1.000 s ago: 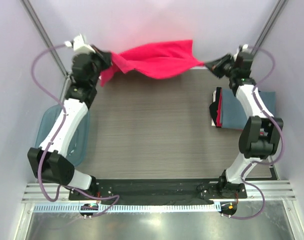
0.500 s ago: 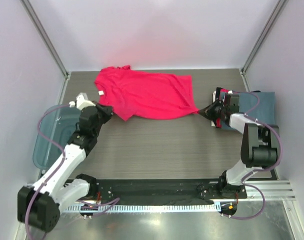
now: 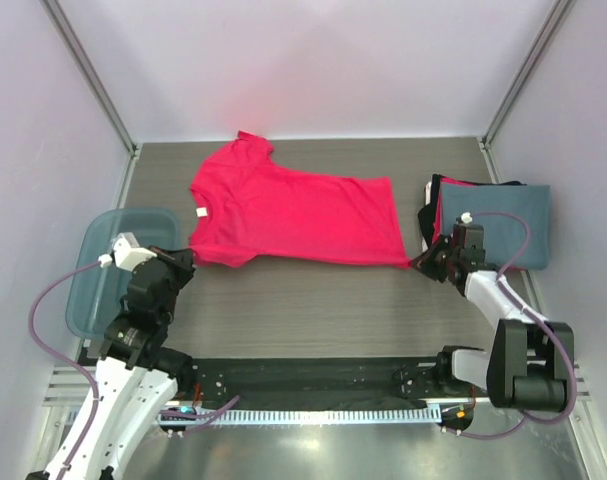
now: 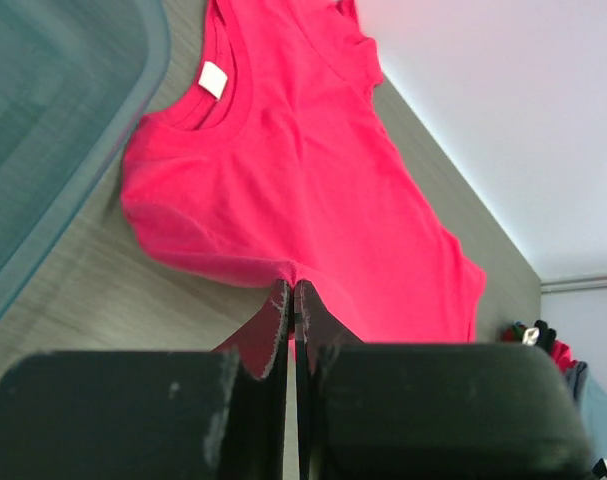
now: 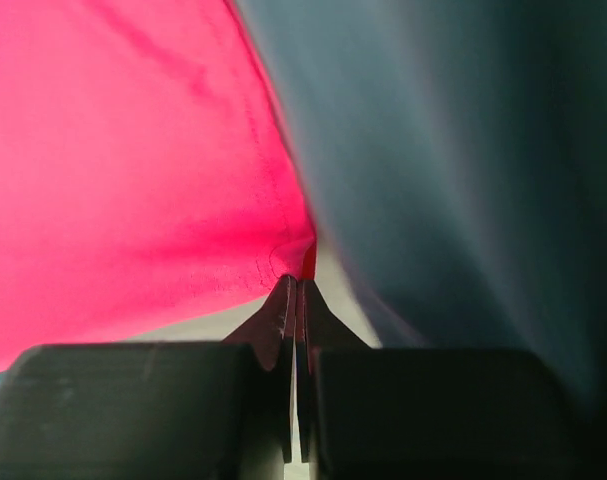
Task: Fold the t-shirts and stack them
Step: Flatten the tshirt out, then fold the tshirt
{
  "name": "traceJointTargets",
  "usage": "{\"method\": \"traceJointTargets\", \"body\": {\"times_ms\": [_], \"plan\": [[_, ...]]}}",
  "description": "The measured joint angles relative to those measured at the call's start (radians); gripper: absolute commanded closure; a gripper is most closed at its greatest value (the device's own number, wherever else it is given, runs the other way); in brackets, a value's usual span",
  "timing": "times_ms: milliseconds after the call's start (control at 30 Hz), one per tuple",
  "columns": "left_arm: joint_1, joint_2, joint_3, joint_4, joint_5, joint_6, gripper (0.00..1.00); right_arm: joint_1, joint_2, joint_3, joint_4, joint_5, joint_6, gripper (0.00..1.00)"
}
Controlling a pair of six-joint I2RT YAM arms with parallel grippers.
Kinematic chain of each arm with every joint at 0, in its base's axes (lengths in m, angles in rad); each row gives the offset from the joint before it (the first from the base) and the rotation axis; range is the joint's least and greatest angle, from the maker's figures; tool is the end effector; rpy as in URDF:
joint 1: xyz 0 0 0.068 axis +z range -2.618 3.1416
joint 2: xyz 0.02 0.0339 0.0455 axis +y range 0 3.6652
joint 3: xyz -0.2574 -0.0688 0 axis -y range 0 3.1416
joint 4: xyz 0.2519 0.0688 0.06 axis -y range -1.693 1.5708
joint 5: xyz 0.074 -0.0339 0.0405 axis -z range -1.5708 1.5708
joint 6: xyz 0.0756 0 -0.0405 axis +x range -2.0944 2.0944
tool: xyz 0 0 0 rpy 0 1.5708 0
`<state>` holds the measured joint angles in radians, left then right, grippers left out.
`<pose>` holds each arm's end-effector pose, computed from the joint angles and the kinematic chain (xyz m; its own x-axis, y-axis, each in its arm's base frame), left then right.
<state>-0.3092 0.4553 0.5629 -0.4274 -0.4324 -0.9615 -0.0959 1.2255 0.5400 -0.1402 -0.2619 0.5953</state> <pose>0.1699 -0.0210 0.2685 -0.0872 -0.7538 -0.6513 -0.3043 0.6427 -0.7031 0.2662 -0.0059 0.1346 -0.6519 0.6068 -0.4547 0.3422 0.7705 0.5378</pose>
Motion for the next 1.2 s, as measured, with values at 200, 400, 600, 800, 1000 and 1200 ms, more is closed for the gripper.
{"method": "traceJointTargets", "body": {"times_ms": [200,400,600,800,1000,1200], "plan": [[0.000,-0.015,0.024,-0.116,0.014,0.003,1.00,0.007,-0.222,-0.074,-0.090,0.064,-0.027,0.99],[0.000,0.027,0.024,-0.130,0.030,0.006,1.00,0.073,-0.297,-0.056,-0.135,0.126,-0.044,0.99],[0.000,0.196,0.028,-0.074,0.033,0.029,1.00,0.103,-0.098,0.034,-0.144,0.167,-0.055,0.99],[0.000,0.382,0.102,-0.014,0.034,0.063,1.00,0.164,0.093,0.172,-0.141,0.231,-0.050,0.99],[0.000,0.572,0.222,0.048,0.023,0.108,0.99,0.166,0.219,0.303,-0.113,0.275,-0.039,0.99],[0.000,0.731,0.327,0.061,-0.026,0.171,1.00,0.166,0.270,0.364,-0.111,0.305,-0.035,0.99]]}}
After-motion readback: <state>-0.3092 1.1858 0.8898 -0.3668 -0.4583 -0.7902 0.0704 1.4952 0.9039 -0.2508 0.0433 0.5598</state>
